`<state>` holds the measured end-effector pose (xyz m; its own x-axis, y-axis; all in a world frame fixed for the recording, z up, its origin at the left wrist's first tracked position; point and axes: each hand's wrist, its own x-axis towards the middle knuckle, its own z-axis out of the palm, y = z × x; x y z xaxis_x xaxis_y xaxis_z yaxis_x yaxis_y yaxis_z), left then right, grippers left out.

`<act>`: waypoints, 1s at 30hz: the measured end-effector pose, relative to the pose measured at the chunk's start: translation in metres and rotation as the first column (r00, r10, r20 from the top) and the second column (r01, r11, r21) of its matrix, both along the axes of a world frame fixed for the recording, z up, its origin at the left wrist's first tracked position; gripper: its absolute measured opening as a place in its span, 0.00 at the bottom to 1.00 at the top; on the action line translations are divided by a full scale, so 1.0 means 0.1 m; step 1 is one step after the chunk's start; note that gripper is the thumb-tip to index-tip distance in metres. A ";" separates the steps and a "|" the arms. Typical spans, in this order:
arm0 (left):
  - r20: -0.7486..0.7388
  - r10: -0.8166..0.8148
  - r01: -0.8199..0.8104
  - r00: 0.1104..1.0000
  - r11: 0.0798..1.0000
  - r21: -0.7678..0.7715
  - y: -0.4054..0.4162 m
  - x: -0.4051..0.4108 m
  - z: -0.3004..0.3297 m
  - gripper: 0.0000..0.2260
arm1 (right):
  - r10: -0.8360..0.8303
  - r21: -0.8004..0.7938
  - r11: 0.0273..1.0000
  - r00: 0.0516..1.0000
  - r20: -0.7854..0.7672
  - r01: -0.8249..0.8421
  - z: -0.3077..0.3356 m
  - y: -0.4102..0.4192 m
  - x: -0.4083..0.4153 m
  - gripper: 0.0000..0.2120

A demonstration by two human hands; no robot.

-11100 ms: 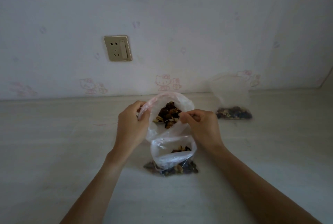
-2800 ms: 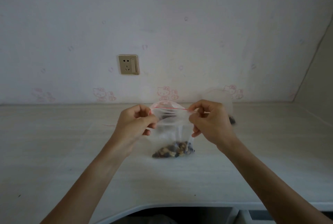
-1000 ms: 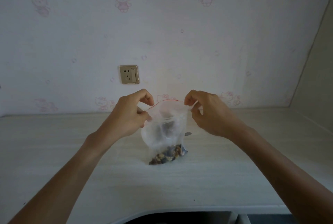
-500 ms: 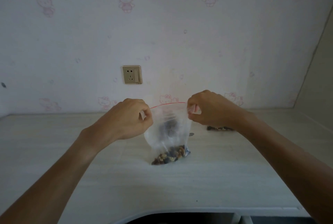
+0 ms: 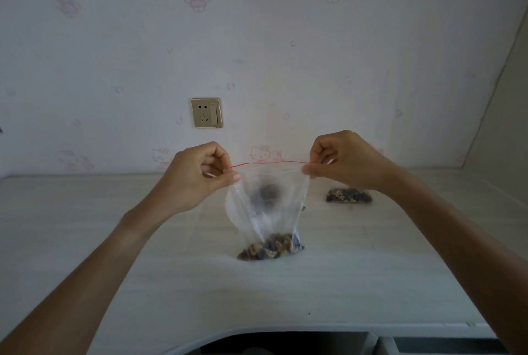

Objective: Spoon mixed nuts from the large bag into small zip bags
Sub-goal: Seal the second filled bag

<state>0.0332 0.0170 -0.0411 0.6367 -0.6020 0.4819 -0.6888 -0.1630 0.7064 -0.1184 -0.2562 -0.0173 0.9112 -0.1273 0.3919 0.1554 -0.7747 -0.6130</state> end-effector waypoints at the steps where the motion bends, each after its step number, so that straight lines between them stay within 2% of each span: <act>1: -0.025 -0.010 0.010 1.000 1.000 -0.024 0.00 0.00 -0.02 0.12 | 0.008 0.032 0.999 1.000 0.003 -0.008 -0.03 -0.01 0.00 0.10; 4: -0.163 -0.052 0.035 0.985 0.994 -0.107 0.01 0.00 -0.14 0.21 | 0.022 0.187 0.982 0.999 0.023 -0.026 -0.16 -0.02 0.02 0.11; 7: -0.322 -0.109 0.056 0.941 0.984 -0.170 0.02 -0.02 -0.36 0.29 | 0.008 0.363 0.932 1.000 -0.023 0.001 -0.37 -0.04 0.03 0.25; 10: -0.417 -0.145 0.096 0.897 0.986 -0.138 0.00 -0.06 -0.64 0.29 | 0.028 0.434 0.901 0.994 -0.110 0.023 -0.64 0.00 0.05 0.38; 12: -0.450 -0.160 0.136 0.878 0.987 -0.086 -0.04 -0.10 -0.82 0.26 | 0.056 0.459 0.888 0.982 -0.178 0.033 -0.82 0.04 0.06 0.42; 14: -0.460 -0.153 0.151 0.875 0.988 -0.042 -0.09 -0.13 -0.98 0.23 | 0.083 0.466 0.884 0.969 -0.234 0.037 -0.99 0.11 0.08 0.38; 17: -0.473 -0.073 0.072 0.878 0.997 -0.021 -0.17 -0.16 -1.17 0.24 | 0.103 0.495 0.868 0.967 -0.232 0.027 -1.21 0.26 0.12 0.19; 19: -0.454 -0.024 0.016 0.891 1.000 -0.022 -0.21 -0.15 -1.23 0.23 | 0.055 0.521 0.852 0.979 -0.196 0.056 -1.29 0.34 0.16 0.09; 22: -0.439 -0.024 -0.014 0.898 0.996 -0.083 -0.25 -0.16 -1.22 0.19 | 0.020 0.575 0.814 0.987 -0.162 0.078 -1.31 0.38 0.15 0.13; 26: -0.423 -0.052 -0.034 0.905 0.981 -0.193 -0.30 -0.21 -1.14 0.14 | 0.033 0.660 0.751 0.997 -0.076 0.026 -1.31 0.41 0.08 0.18; 30: -0.532 -0.123 -0.026 0.838 0.964 -0.265 -0.41 -0.34 -1.05 0.15 | -0.010 0.745 0.666 1.000 -0.004 0.010 -1.33 0.48 -0.01 0.20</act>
